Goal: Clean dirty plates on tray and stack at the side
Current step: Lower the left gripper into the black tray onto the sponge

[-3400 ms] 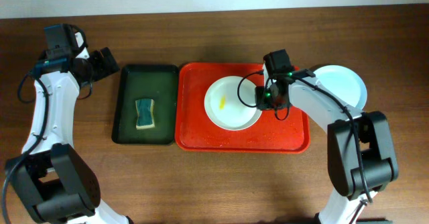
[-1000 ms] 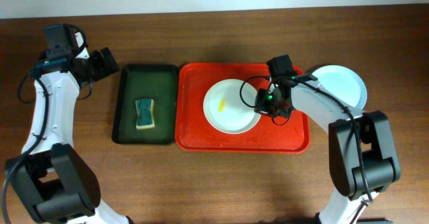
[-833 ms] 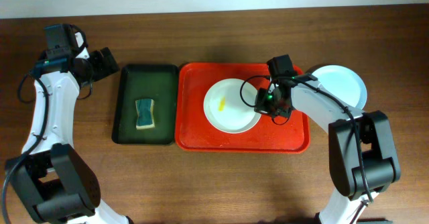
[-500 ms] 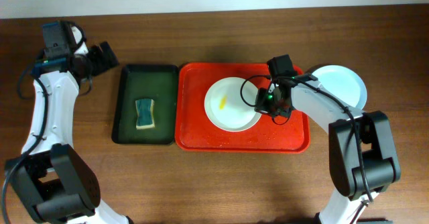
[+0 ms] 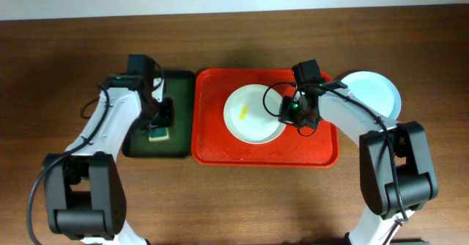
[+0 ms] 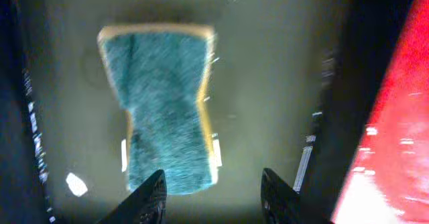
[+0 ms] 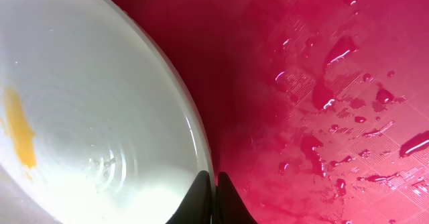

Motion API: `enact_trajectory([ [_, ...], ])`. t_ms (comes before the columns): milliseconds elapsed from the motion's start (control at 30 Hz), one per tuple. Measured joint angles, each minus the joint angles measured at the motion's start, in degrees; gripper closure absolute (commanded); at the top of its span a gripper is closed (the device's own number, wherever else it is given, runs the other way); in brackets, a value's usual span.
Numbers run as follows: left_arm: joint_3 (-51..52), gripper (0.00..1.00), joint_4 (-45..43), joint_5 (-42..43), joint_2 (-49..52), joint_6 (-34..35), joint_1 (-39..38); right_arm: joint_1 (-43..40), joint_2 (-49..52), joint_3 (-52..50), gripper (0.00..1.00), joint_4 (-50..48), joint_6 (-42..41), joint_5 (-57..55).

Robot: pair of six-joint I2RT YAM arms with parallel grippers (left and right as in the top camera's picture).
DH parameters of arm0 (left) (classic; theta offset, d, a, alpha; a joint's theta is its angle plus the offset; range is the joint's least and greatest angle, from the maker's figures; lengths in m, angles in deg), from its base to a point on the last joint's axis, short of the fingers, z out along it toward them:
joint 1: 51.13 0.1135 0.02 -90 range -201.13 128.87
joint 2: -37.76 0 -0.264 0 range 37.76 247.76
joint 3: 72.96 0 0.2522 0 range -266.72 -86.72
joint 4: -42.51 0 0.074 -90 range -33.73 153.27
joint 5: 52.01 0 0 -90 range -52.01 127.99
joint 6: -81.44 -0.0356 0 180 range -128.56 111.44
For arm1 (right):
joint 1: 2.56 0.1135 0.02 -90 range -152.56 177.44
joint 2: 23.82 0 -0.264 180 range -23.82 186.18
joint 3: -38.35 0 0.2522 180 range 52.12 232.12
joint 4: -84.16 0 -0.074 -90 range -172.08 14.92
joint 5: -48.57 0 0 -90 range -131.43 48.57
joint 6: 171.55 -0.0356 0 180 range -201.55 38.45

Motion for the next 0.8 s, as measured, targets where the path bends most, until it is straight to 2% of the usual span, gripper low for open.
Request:
enact_trajectory([
  [167, 0.81, 0.64, -3.43, -4.46, 0.0, -0.02, 1.18, 0.0, -0.02, 0.0, 0.96, 0.0, 0.04, -0.11],
  [233, 1.46, 0.71, -5.18, -5.14, 0.0, -0.02, 1.38, 0.0, 0.0, 0.0, 0.96, 0.0, 0.07, -0.11],
  [433, 7.43, 0.66, -13.99, -5.42, 0.0, -0.15, 1.36, 0.0, 0.0, 0.0, 0.96, -0.04, 0.07, -0.15],
  [633, 8.17, 0.67, -16.74, -5.42, 0.0, 0.24, 1.36, 0.0, 0.0, 0.0, 0.96, -0.02, 0.07, -0.13],
  [700, 9.29, 0.72, -17.75, -5.42, 0.0, 0.26, 1.36, 0.0, 0.0, 0.0, 0.96, -0.04, 0.04, -0.15],
  [800, 11.13, 0.71, -18.47, -5.42, 0.0, 0.48, 1.36, 0.0, 0.0, 0.0, 0.96, -0.02, 0.02, -0.13],
])
